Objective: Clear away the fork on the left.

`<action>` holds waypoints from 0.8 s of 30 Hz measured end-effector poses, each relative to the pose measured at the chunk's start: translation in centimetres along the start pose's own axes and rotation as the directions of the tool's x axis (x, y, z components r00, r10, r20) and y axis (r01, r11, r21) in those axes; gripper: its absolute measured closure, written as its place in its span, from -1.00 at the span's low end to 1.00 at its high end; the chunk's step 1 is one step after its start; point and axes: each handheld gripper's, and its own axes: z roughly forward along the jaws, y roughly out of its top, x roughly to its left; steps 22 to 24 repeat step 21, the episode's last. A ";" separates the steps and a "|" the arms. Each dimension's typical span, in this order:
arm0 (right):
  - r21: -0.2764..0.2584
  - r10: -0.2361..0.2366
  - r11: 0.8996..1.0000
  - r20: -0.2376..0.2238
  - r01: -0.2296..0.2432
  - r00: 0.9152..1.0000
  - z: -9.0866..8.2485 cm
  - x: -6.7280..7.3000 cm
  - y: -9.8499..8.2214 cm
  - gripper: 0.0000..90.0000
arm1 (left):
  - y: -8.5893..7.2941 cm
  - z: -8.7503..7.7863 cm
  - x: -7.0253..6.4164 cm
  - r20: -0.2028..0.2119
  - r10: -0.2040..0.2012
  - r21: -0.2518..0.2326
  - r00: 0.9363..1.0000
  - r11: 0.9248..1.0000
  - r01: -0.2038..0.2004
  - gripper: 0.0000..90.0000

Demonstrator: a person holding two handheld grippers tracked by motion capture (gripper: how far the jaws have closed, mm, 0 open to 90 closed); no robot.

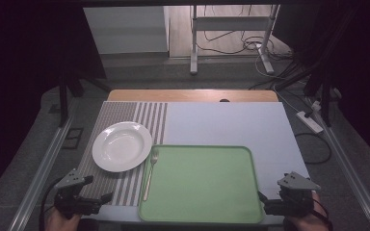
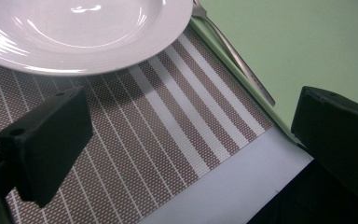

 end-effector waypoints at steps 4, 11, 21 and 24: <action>-0.002 0.002 1.000 -0.003 -0.002 1.000 0.0 0.0 0.0 -1.00 | -0.2 -0.2 -0.1 -0.008 -0.001 -0.004 1.000 1.000 0.001 -1.00; -0.022 0.011 1.000 -0.013 -0.012 1.000 -0.3 -0.1 -0.1 -1.00 | -0.7 -0.8 -0.3 -0.024 -0.007 -0.012 1.000 1.000 0.006 -1.00; -0.044 0.016 0.999 -0.015 -0.017 1.000 -0.5 -0.2 -0.3 -1.00 | -0.8 -1.0 -0.2 -0.017 -0.024 -0.023 1.000 0.999 0.024 -1.00; -0.044 0.016 0.999 -0.015 -0.017 1.000 -0.5 -0.2 -0.3 -1.00 | -0.8 -1.0 -0.2 -0.017 -0.024 -0.023 1.000 0.999 0.024 -1.00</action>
